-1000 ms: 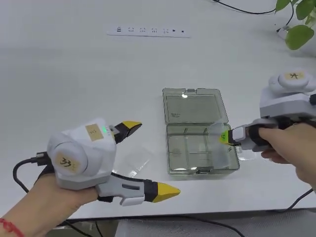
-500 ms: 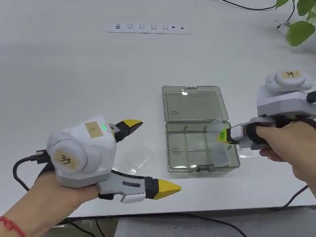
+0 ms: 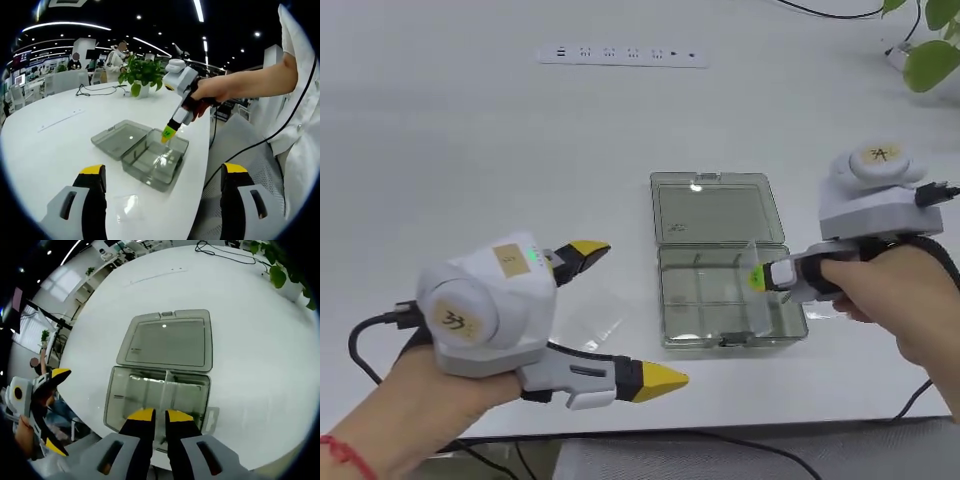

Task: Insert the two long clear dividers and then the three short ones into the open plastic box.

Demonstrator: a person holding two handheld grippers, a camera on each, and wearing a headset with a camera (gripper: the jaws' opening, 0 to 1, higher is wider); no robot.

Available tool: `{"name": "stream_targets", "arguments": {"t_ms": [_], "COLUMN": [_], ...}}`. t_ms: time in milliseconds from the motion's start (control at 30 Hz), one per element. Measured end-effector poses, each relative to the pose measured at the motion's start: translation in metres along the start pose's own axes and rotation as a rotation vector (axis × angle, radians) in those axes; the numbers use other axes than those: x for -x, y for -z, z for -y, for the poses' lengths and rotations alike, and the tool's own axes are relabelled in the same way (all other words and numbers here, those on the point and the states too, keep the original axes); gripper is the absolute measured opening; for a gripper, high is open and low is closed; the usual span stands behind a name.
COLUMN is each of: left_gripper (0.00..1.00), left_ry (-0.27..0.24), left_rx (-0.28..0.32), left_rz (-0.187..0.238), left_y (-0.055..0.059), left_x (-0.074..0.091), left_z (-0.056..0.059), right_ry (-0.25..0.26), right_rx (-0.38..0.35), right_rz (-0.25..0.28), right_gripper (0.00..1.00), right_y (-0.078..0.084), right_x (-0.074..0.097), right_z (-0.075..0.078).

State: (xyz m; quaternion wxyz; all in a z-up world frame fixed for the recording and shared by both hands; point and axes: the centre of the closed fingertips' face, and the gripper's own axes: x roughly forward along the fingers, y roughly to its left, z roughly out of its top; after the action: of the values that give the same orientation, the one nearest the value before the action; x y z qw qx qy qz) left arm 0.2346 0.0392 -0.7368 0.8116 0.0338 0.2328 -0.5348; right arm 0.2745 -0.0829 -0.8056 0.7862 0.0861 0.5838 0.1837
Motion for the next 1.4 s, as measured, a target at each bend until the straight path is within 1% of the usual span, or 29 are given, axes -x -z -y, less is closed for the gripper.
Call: {"name": "stream_targets", "arguments": {"t_ms": [100, 167, 433, 467, 567, 600, 733, 800, 967, 1000, 1067, 1167, 1200, 1233, 1267, 1300, 1333, 1400], "left_gripper": [0.97, 0.97, 0.97, 0.97, 0.97, 0.97, 0.97, 0.97, 0.97, 0.97, 0.97, 0.97, 0.97, 0.97, 0.97, 0.96, 0.96, 0.96], "left_ry": [-0.001, -0.002, -0.005, -0.005, -0.008, -0.01, -0.019, -0.025, -0.037, -0.04, -0.045, -0.053, -0.055, -0.061, -0.065, -0.071, -0.075, -0.086], "left_rx": [0.003, 0.003, 0.003, 0.004, 0.001, 0.0, 0.001, 0.001, 0.004, 0.006, 0.007, 0.006, 0.007, 0.006, 0.006, 0.007, 0.008, 0.008], "left_rz": [-0.001, -0.002, -0.003, -0.003, -0.004, -0.003, -0.007, -0.008, -0.011, -0.011, -0.013, -0.019, -0.02, -0.024, -0.027, -0.031, -0.033, -0.045], "left_y": [0.001, 0.002, -0.001, -0.001, -0.003, -0.003, -0.003, -0.004, -0.004, -0.003, -0.003, -0.002, -0.002, -0.001, -0.001, 0.0, 0.001, 0.003], "left_x": [0.001, 0.001, 0.001, 0.001, 0.002, 0.002, 0.004, 0.005, 0.007, 0.008, 0.008, 0.01, 0.01, 0.011, 0.011, 0.012, 0.012, 0.014], "left_z": [0.0, 0.0, 0.0, 0.0, 0.001, 0.001, 0.0, 0.001, 0.0, 0.0, 0.0, 0.0, 0.0, 0.0, 0.0, -0.001, -0.001, -0.003], "right_ry": [0.005, 0.003, -0.002, -0.009, -0.015, -0.019, -0.041, -0.055, -0.089, -0.106, -0.117, -0.138, -0.159, -0.164, -0.166, -0.179, -0.181, -0.191], "right_rx": [0.026, 0.028, 0.047, 0.037, 0.043, 0.051, 0.042, 0.041, 0.048, 0.056, 0.064, 0.107, 0.126, 0.137, 0.145, 0.193, 0.205, 0.222], "right_rz": [-0.001, -0.003, -0.007, -0.006, -0.003, 0.003, 0.021, 0.036, 0.088, 0.107, 0.123, 0.153, 0.177, 0.191, 0.191, 0.214, 0.23, 0.247], "right_gripper": [0.09, 0.09, 0.09, 0.1, 0.1, 0.1, 0.1, 0.11, 0.16, 0.17, 0.18, 0.21, 0.22, 0.24, 0.25, 0.25, 0.26, 0.29], "right_y": [0.002, 0.001, 0.0, 0.001, 0.0, 0.0, 0.001, 0.001, -0.002, -0.004, -0.005, -0.007, -0.01, -0.011, -0.01, -0.012, -0.014, -0.015], "right_x": [-0.004, -0.006, -0.013, -0.013, -0.013, -0.014, -0.011, -0.007, 0.007, 0.008, 0.013, 0.025, 0.029, 0.032, 0.035, 0.039, 0.042, 0.05], "right_z": [0.002, 0.005, 0.008, 0.006, 0.006, 0.006, 0.005, 0.004, -0.003, -0.001, 0.0, -0.004, -0.007, -0.008, -0.008, -0.01, -0.011, -0.011]}}
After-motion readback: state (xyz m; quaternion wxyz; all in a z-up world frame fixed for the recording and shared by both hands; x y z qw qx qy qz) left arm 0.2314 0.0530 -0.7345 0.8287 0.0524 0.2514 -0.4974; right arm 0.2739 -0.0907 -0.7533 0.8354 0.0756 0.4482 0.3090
